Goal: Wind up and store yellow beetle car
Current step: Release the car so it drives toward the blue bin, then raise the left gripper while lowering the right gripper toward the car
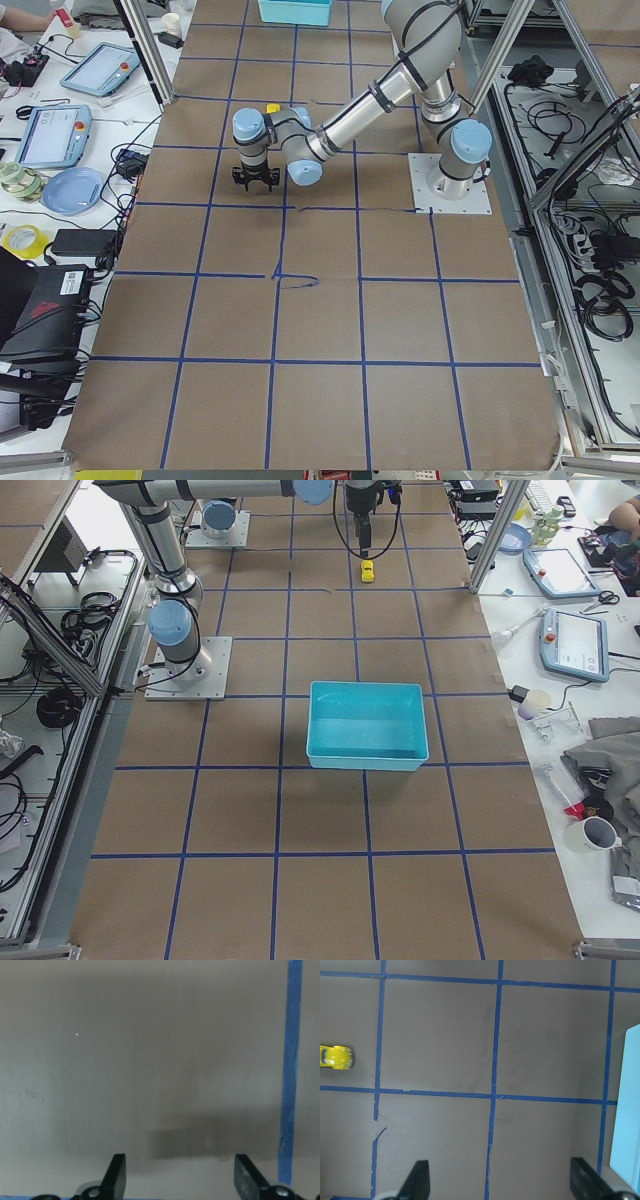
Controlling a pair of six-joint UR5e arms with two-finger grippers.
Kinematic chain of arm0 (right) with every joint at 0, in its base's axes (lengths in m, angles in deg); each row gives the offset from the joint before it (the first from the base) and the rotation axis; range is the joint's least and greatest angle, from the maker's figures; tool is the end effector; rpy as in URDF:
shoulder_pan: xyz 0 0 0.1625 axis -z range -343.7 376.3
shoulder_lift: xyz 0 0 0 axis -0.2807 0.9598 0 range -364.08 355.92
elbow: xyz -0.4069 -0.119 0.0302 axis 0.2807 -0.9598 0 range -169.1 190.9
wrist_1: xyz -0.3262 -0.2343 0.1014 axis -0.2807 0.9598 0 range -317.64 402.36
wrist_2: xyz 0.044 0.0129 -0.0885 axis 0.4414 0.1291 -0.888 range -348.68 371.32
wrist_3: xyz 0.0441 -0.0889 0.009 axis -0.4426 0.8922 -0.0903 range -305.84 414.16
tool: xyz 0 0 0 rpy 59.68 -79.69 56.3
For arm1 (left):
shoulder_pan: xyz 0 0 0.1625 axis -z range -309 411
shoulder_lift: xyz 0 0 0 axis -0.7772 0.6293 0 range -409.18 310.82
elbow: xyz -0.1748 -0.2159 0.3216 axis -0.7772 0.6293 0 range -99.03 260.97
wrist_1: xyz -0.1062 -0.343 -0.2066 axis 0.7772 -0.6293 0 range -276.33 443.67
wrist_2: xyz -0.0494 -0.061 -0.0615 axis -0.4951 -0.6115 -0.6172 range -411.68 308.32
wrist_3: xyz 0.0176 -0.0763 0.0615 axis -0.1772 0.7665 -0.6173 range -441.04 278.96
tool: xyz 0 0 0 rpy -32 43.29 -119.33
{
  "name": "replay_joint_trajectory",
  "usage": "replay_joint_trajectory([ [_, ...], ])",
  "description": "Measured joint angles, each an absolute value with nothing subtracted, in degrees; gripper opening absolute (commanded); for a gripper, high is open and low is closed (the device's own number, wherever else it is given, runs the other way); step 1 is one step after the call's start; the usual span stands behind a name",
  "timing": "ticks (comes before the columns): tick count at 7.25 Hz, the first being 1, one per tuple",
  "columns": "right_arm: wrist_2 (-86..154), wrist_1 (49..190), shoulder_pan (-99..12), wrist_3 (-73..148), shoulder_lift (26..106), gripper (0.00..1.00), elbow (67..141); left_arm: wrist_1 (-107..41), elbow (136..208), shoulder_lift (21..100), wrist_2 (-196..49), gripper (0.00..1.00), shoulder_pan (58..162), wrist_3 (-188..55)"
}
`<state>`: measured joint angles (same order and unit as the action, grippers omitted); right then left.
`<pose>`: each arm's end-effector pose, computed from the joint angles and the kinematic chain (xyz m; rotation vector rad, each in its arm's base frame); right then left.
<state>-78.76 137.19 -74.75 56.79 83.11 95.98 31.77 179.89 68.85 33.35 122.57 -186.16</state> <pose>0.1427 -0.5212 0.5146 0.1007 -3.1310 0.1899 0.0598 -0.6281 0.2046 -2.1392 -2.2645 0.1338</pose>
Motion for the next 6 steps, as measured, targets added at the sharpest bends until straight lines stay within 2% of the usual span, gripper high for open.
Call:
replay_joint_trajectory([
  [3,-78.8,137.2,-74.8,56.8,83.1,1.00,96.0,24.9,178.2,61.9,31.8,0.81,129.1,-166.4],
  [6,-78.8,137.2,-74.8,56.8,83.1,1.00,96.0,5.7,168.7,54.9,31.9,0.87,133.4,-145.0],
])
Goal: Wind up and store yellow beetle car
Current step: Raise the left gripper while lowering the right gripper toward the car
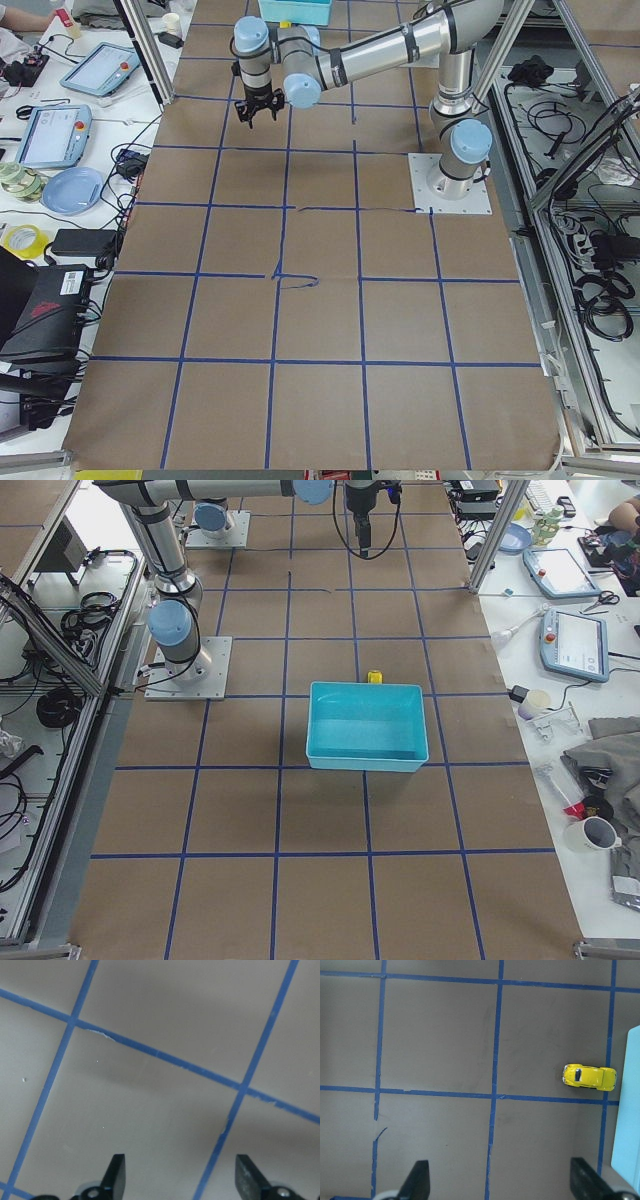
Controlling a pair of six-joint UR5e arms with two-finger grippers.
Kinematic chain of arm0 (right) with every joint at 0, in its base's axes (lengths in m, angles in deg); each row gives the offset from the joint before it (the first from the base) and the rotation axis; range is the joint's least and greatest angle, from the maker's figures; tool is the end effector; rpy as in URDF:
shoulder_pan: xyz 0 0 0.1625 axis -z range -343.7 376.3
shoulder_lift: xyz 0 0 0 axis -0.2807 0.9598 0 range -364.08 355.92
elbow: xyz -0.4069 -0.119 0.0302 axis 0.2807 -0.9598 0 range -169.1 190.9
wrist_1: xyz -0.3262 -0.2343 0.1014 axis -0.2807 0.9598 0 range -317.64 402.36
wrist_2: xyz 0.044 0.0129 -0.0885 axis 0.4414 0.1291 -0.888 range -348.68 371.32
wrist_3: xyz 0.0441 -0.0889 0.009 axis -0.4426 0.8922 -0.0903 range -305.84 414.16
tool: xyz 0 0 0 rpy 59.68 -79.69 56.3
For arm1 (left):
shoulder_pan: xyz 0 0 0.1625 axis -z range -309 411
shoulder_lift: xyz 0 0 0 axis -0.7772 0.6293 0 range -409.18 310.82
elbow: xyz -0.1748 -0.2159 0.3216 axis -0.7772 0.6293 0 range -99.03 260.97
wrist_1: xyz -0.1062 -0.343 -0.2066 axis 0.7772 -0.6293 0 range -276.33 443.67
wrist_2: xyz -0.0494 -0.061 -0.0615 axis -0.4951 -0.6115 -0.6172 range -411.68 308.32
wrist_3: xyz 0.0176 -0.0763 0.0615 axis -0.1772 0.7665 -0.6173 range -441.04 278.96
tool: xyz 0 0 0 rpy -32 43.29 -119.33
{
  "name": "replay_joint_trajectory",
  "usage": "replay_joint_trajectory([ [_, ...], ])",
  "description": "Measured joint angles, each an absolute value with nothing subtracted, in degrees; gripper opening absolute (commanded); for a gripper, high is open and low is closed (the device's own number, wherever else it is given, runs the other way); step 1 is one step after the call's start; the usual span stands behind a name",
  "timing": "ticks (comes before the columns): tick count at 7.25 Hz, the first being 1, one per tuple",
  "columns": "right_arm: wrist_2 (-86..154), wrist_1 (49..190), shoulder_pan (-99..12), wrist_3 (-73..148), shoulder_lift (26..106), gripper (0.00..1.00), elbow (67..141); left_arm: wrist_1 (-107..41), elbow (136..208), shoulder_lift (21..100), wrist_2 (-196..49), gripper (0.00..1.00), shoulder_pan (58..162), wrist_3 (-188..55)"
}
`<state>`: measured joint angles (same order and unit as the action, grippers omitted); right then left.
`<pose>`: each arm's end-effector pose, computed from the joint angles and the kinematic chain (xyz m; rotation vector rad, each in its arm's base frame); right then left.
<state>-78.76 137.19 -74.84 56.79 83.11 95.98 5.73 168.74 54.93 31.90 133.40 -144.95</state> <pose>0.1436 -0.5210 0.5146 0.1031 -3.1311 0.1899 -0.0654 -0.6014 0.3952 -1.4397 -2.6895 0.1037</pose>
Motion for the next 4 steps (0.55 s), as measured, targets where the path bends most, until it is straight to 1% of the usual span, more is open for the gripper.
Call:
replay_joint_trajectory([
  [2,-78.8,137.0,-74.9,57.0,83.1,1.00,96.0,-1.9,164.9,52.1,35.2,0.88,133.8,-132.7],
  [4,-78.9,136.7,-74.7,57.4,82.8,1.00,95.8,-3.4,164.4,48.6,38.3,0.88,134.6,-115.0],
])
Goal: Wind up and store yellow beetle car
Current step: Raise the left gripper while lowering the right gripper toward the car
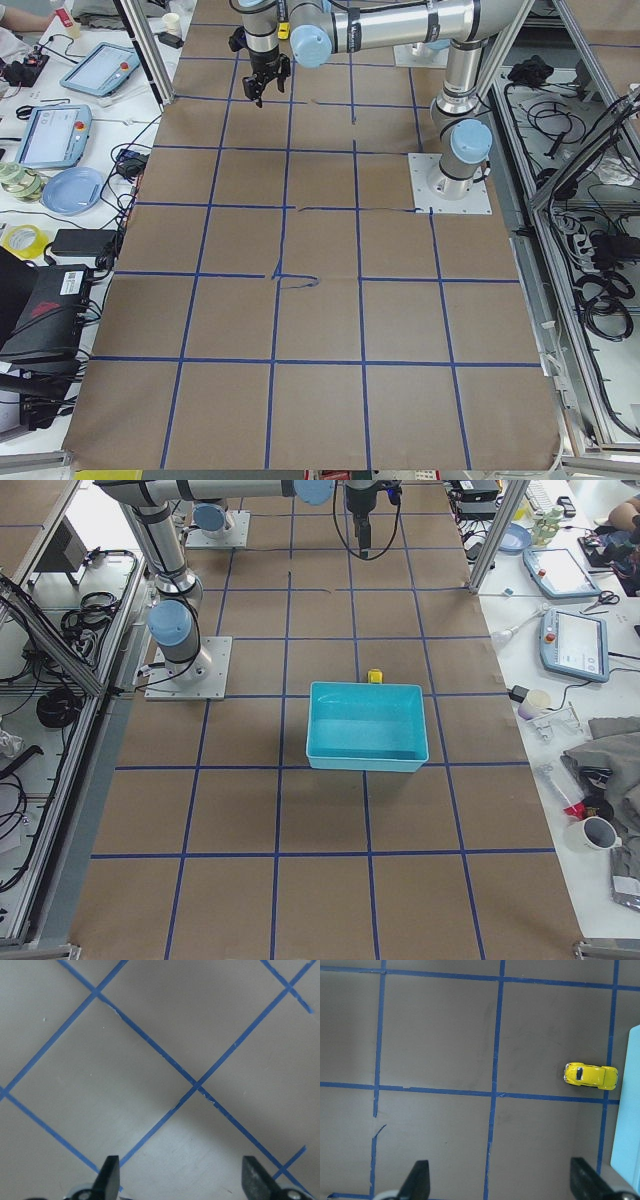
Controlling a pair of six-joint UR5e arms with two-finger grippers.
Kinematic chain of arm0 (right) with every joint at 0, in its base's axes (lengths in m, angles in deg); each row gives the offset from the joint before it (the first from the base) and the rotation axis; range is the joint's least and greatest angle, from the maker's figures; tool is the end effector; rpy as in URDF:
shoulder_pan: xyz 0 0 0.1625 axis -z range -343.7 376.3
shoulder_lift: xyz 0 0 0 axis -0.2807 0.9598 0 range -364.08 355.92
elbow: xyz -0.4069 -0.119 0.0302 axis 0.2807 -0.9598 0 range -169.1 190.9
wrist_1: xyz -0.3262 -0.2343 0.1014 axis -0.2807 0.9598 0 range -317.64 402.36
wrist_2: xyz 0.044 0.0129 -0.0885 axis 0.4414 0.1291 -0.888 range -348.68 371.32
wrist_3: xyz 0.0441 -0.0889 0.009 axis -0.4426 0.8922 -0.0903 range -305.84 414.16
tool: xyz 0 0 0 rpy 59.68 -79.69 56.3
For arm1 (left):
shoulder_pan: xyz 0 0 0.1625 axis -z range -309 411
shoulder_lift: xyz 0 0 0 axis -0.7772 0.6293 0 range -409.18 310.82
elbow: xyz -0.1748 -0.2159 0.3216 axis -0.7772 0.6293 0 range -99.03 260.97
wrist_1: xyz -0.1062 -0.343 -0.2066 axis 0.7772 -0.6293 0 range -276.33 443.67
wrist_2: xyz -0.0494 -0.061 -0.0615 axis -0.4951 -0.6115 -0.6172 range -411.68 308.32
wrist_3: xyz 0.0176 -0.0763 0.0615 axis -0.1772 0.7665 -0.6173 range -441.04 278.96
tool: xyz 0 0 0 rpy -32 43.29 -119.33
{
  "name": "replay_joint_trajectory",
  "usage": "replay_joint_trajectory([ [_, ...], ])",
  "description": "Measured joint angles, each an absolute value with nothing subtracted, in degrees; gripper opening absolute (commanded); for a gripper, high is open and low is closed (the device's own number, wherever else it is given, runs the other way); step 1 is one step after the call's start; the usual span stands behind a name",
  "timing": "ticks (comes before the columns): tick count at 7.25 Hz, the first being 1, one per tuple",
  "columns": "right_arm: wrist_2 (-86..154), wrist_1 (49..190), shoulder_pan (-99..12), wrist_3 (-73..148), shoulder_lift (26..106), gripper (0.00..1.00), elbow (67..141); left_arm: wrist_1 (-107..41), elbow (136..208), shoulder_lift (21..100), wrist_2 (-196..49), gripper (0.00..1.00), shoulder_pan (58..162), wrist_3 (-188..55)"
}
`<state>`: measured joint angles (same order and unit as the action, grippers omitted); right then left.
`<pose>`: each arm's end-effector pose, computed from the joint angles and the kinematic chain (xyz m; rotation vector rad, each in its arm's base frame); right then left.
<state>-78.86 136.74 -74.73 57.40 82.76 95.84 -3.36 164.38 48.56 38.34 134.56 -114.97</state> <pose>0.1424 -0.5229 0.5117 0.1166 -3.1293 0.1717 -0.0704 -0.5636 0.4793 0.7437 3.0404 -0.0463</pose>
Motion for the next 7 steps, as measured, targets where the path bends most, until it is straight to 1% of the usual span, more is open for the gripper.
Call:
replay_joint_trajectory([
  [3,-79.7,137.0,-74.0,57.7,81.5,1.00,95.9,-3.5,165.2,45.1,44.2,0.88,142.1,-94.6],
  [5,-79.7,137.8,-73.4,57.5,78.5,1.00,96.3,-3.8,166.4,43.8,41.0,0.89,144.4,-84.2],
  [6,-79.6,138.1,-73.3,58.1,77.2,1.00,97.3,-3.9,166.7,43.1,40.3,1.00,143.9,-82.3],
  [7,-79.4,139.6,-73.2,60.5,76.5,1.00,98.8,-3.9,166.8,42.6,40.0,1.00,142.6,-81.8],
])
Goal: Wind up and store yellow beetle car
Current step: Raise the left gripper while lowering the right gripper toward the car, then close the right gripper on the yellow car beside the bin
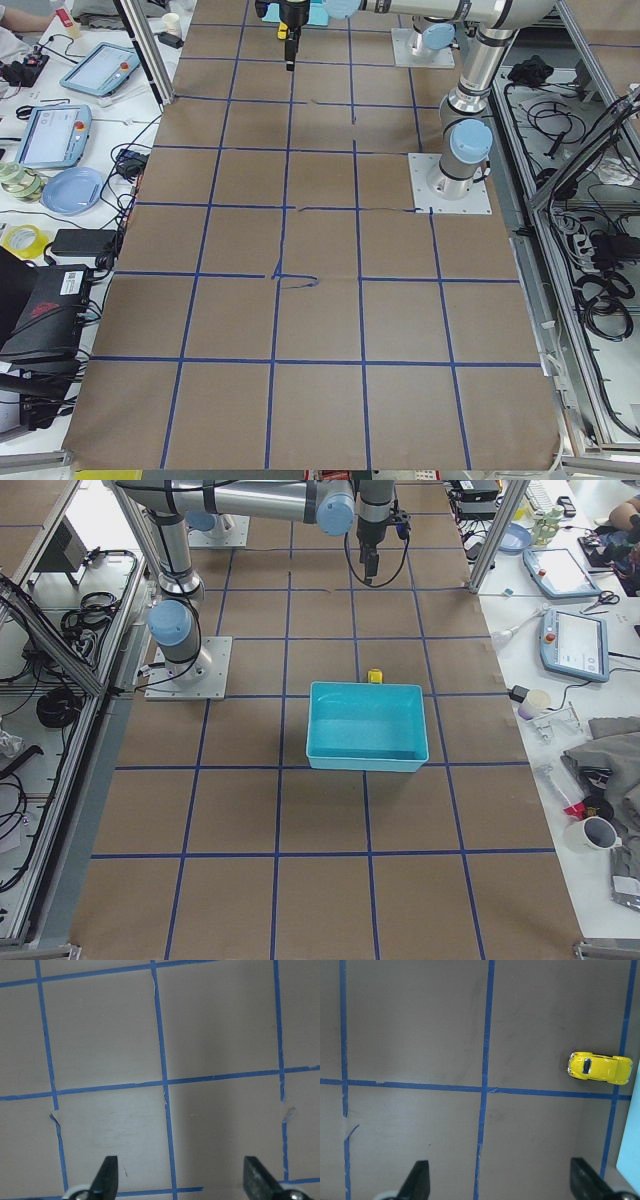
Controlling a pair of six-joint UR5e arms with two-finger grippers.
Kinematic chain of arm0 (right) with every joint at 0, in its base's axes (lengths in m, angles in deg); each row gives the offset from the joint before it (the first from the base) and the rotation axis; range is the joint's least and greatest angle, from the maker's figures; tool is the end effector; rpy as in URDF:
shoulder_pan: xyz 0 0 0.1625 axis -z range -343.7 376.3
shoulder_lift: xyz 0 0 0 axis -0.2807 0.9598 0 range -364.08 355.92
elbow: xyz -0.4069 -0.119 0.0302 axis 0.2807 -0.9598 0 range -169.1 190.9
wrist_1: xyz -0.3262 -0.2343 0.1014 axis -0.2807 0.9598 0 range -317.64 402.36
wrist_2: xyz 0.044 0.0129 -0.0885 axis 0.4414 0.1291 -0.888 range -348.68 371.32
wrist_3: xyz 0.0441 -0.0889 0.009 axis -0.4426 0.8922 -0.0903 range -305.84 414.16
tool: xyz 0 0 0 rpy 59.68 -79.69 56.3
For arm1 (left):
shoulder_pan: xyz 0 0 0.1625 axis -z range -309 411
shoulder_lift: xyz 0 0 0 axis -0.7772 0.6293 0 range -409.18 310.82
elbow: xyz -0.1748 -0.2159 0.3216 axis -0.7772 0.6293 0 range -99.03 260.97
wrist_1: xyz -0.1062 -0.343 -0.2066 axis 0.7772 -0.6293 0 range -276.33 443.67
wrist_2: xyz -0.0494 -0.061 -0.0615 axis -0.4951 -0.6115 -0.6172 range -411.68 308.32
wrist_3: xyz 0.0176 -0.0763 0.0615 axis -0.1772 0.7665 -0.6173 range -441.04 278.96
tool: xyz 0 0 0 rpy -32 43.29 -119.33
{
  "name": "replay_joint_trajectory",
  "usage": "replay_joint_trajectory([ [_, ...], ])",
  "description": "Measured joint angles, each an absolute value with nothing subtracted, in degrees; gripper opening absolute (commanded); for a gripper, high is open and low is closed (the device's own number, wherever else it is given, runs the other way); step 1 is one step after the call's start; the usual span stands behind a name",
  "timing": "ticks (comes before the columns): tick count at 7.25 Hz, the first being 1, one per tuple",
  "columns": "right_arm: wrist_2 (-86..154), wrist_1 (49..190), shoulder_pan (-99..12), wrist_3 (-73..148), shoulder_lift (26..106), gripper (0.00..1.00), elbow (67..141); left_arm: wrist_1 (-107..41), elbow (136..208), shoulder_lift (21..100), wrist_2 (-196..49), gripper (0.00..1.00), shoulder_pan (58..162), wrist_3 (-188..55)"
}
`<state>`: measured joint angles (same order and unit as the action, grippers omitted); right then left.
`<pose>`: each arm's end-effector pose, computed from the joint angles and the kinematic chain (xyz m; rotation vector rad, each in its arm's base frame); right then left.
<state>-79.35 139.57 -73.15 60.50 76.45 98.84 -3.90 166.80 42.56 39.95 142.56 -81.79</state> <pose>0.1268 -0.5594 0.4312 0.1583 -3.1260 -0.0066 -0.1443 -0.5088 0.5131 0.0609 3.1104 -0.1322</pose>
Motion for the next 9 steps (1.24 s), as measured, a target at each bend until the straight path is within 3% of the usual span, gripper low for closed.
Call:
replay_joint_trajectory([
  [5,-79.1,157.9,-72.9,98.5,73.4,1.00,112.5,-2.9,167.5,40.5,39.8,1.00,139.7,-83.6],
  [9,-79.0,162.1,-62.5,145.1,70.2,1.00,114.7,-2.4,167.7,39.5,39.8,1.00,139.5,-84.2],
])
